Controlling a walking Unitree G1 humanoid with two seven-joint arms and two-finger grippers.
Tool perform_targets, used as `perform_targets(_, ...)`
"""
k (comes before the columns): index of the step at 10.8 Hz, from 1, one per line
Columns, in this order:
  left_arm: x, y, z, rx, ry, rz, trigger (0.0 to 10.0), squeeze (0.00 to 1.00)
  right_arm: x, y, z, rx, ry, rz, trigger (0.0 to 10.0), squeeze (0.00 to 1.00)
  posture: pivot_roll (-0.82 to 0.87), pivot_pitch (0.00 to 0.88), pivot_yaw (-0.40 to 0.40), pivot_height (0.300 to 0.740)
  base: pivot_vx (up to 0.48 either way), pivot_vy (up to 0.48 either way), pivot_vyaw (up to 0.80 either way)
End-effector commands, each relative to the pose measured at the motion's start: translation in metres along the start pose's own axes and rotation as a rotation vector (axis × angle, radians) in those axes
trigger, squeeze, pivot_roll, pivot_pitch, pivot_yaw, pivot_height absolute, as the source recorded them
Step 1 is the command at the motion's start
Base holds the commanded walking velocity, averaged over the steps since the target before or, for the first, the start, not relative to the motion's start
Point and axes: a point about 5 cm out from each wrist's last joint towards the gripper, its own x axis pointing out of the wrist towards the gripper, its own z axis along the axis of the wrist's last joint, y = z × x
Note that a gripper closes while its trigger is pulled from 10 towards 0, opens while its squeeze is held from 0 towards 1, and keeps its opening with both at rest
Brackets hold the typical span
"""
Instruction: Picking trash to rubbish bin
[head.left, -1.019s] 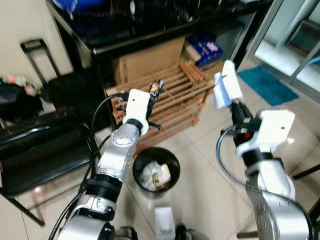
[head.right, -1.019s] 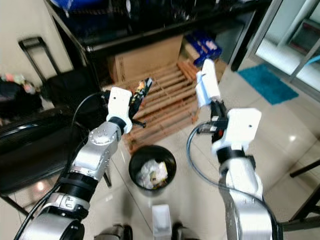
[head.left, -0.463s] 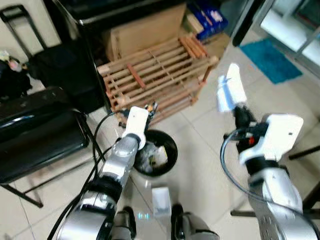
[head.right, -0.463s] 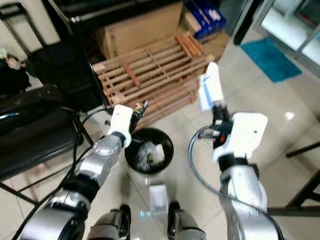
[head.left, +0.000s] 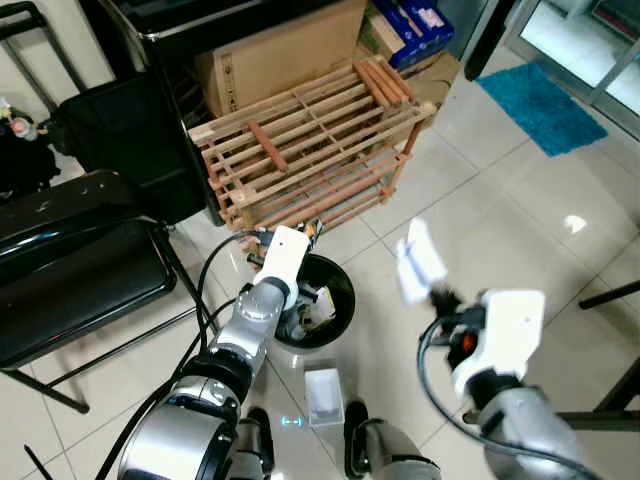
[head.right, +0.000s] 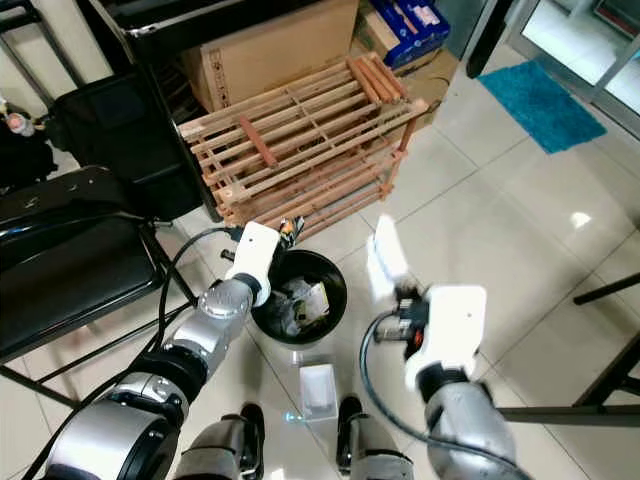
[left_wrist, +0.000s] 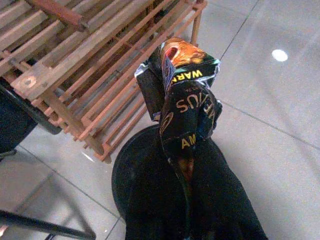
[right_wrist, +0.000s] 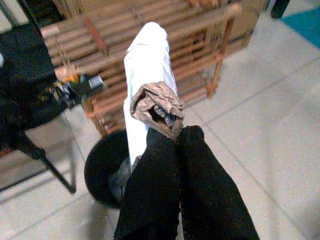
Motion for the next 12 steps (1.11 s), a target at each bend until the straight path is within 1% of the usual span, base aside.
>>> perform_targets(1, -0.003, -0.004, -0.013, 0.023, 0.042, 0.001, 10.0, 0.00, -0.002, -0.001, -0.010, 0.007, 0.038, 0.001, 10.0, 0.00, -0.05, 0.307, -0.049, 0.740, 0.000, 0.000, 0.00)
perform_targets(3, -0.004, -0.004, -0.021, 0.029, 0.062, 0.007, 10.0, 0.00, -0.003, 0.003, -0.012, 0.014, 0.047, 0.016, 10.0, 0.00, -0.05, 0.309, -0.053, 0.740, 0.000, 0.000, 0.00)
perform_targets(4, -0.006, -0.006, -0.029, 0.039, 0.087, 0.005, 10.0, 0.00, -0.006, 0.013, -0.010, 0.028, 0.061, 0.089, 10.0, 0.00, -0.09, 0.314, -0.068, 0.740, 0.000, 0.000, 0.00)
perform_targets(5, -0.007, -0.006, -0.032, 0.046, 0.099, 0.004, 10.0, 0.00, -0.008, 0.016, -0.012, 0.027, 0.077, 0.122, 10.0, 0.00, -0.09, 0.314, -0.068, 0.740, 0.000, 0.000, 0.00)
perform_targets(6, -0.008, -0.008, -0.034, 0.057, 0.112, 0.000, 10.0, 0.00, -0.011, 0.019, -0.019, 0.019, 0.113, 0.149, 10.0, 0.00, -0.10, 0.313, -0.073, 0.740, 0.000, 0.000, 0.00)
perform_targets(8, -0.008, -0.010, -0.037, 0.070, 0.126, -0.003, 10.0, 0.00, -0.010, 0.019, -0.026, 0.019, 0.135, 0.131, 10.0, 0.00, -0.11, 0.308, -0.073, 0.740, 0.000, 0.000, 0.00)
perform_targets(10, -0.009, -0.011, -0.041, 0.080, 0.142, 0.000, 10.0, 0.00, 0.000, 0.020, -0.035, 0.023, 0.145, 0.112, 10.0, 0.00, -0.11, 0.302, -0.071, 0.740, 0.000, 0.000, 0.00)
perform_targets(12, -0.011, -0.010, -0.045, 0.095, 0.161, 0.003, 10.0, 0.00, 0.003, 0.020, -0.047, 0.035, 0.174, 0.110, 10.0, 0.00, -0.11, 0.302, -0.071, 0.740, 0.000, 0.000, 0.00)
